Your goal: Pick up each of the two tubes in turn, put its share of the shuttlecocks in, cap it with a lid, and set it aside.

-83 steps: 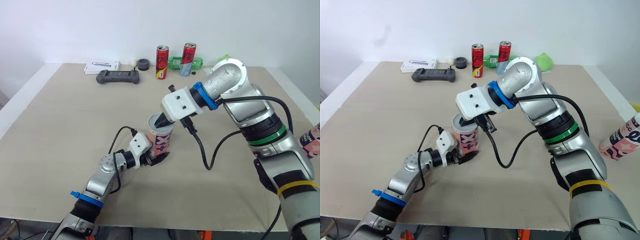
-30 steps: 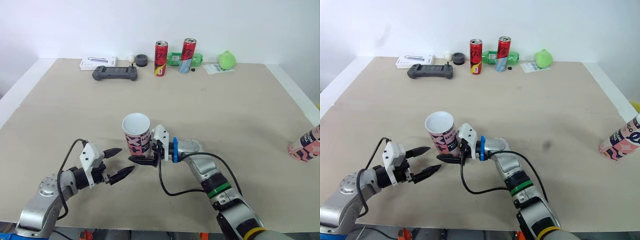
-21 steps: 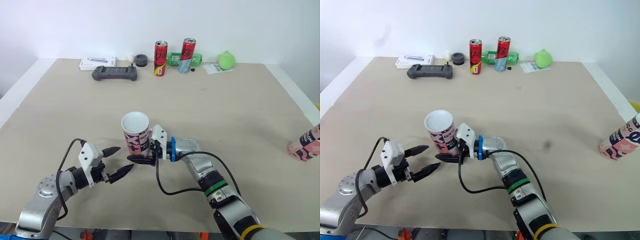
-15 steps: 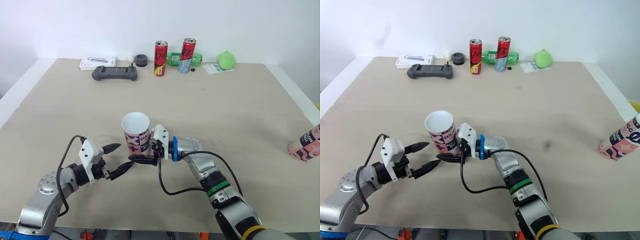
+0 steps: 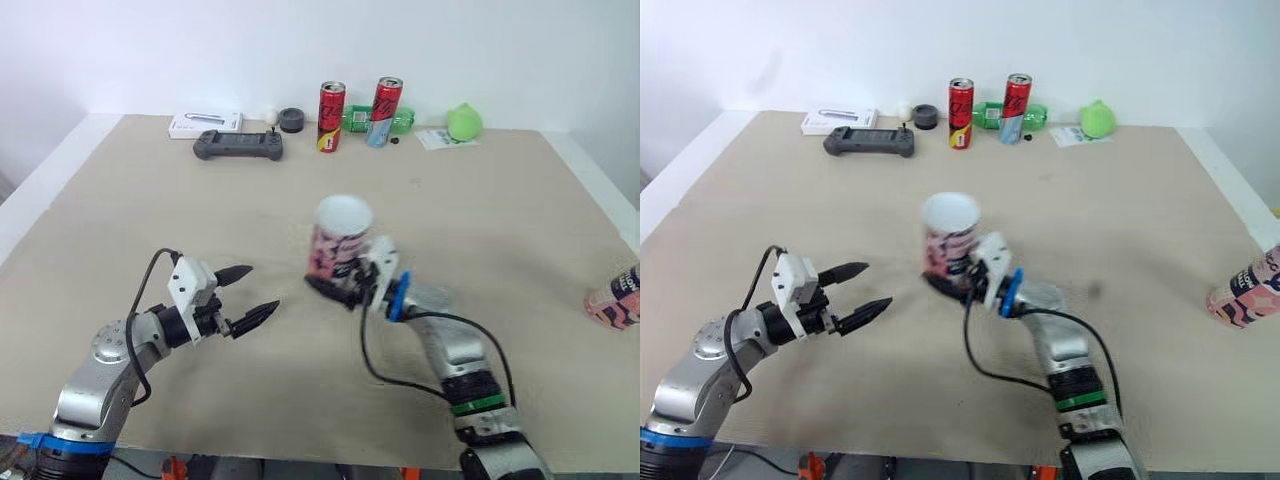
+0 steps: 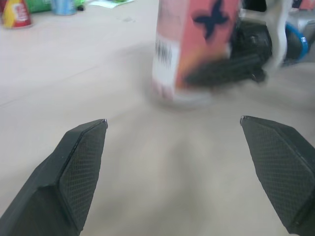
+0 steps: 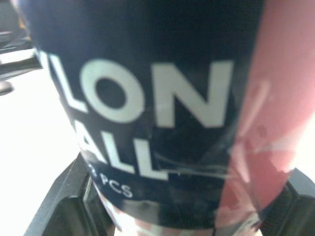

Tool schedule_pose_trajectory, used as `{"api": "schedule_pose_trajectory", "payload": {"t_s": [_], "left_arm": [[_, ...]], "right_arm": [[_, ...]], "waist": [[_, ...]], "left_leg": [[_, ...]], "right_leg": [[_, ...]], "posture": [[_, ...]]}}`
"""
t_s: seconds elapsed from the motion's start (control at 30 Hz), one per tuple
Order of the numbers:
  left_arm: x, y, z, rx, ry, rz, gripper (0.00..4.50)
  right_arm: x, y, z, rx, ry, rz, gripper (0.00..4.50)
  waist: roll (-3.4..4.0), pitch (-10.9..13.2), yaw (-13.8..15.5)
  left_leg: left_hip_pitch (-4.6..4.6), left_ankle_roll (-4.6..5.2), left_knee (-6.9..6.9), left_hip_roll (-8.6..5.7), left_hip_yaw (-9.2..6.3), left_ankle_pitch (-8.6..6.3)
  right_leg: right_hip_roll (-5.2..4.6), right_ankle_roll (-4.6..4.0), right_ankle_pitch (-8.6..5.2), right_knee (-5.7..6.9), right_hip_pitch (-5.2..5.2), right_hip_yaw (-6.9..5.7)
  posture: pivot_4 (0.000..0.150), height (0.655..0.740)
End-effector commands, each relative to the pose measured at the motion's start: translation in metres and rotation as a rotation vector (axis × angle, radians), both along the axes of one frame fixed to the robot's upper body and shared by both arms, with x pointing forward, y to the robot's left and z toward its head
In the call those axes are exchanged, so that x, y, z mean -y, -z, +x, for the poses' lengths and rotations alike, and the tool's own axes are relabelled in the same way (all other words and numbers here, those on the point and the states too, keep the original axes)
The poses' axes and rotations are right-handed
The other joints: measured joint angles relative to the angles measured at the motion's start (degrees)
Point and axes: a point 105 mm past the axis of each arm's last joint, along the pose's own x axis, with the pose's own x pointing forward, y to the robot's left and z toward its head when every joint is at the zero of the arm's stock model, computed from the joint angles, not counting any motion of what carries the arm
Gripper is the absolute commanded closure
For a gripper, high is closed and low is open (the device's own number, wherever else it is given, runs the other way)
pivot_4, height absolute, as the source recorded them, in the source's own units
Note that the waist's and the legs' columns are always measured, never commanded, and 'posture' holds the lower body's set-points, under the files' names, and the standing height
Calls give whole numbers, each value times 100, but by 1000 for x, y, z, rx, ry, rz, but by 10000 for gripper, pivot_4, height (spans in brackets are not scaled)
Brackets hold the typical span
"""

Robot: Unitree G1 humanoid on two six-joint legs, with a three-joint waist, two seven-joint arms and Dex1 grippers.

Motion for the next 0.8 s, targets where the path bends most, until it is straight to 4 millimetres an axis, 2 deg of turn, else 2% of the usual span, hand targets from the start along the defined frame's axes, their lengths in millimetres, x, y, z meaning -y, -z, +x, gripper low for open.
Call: {"api": "schedule_pose_trajectory", "payload": {"t_s": [0.03, 0.13, 0.2, 0.33, 0.47, 0.6, 0.63, 0.7, 0.8], "left_arm": [[37, -14, 16, 58, 70, -43, 0], [67, -26, 28, 85, 130, -81, 0], [83, -33, 33, 100, 163, -103, 0], [100, -36, 33, 112, 219, -99, 0], [102, -31, 31, 107, 233, -86, 0], [96, -26, 28, 94, 225, -77, 0], [94, -25, 28, 89, 220, -74, 0], [90, -22, 27, 83, 210, -69, 0], [81, -17, 27, 71, 179, -65, 0]], "right_arm": [[90, -19, 13, 71, 458, 40, 10893], [157, -19, 17, 72, 793, 56, 10893], [193, -16, 15, 70, 964, 68, 10893], [236, -4, 10, 26, 1159, 136, 10893], [247, 8, 6, -8, 1212, 157, 10893], [249, 20, 3, -51, 1213, 179, 10893], [247, 20, 1, -50, 1206, 175, 5436], [244, 19, -1, -39, 1186, 164, 262], [237, 14, -11, -11, 1146, 136, 262]], "waist": [[0, 0, 67], [0, 0, 109], [2, 0, 79], [6, -2, -10], [8, -3, -72], [8, -3, -66], [8, -3, -67], [8, -3, -55], [12, -5, -45]], "left_leg": [[-1, -1, 2, -2, 0, 1], [-2, -5, 7, -8, 7, 4], [1, -6, 5, -8, 14, 5], [6, -4, -8, -5, 16, 4], [7, 6, -11, -5, 16, -1], [7, 6, -1, -10, 14, -1], [7, 6, 0, -11, 14, -1], [7, 7, 2, -11, 13, 0], [7, 8, 0, -11, 10, 0]], "right_leg": [[0, 1, 0, 0, 2, 0], [-3, 5, 7, -3, 4, 9], [-2, 4, 9, -6, 2, 17], [1, -10, 15, -4, 1, 22], [5, -14, 11, -1, 3, 31], [2, -11, 12, -1, 14, 33], [2, -4, 9, -1, 14, 34], [2, 1, 8, -1, 14, 33], [3, 4, 5, -1, 15, 32]], "posture": [[1500, 7400], [1500, 7400], [1500, 7400], [1500, 7400], [1500, 7400], [1500, 7400], [1500, 7400], [1500, 7400], [1500, 7400]]}}
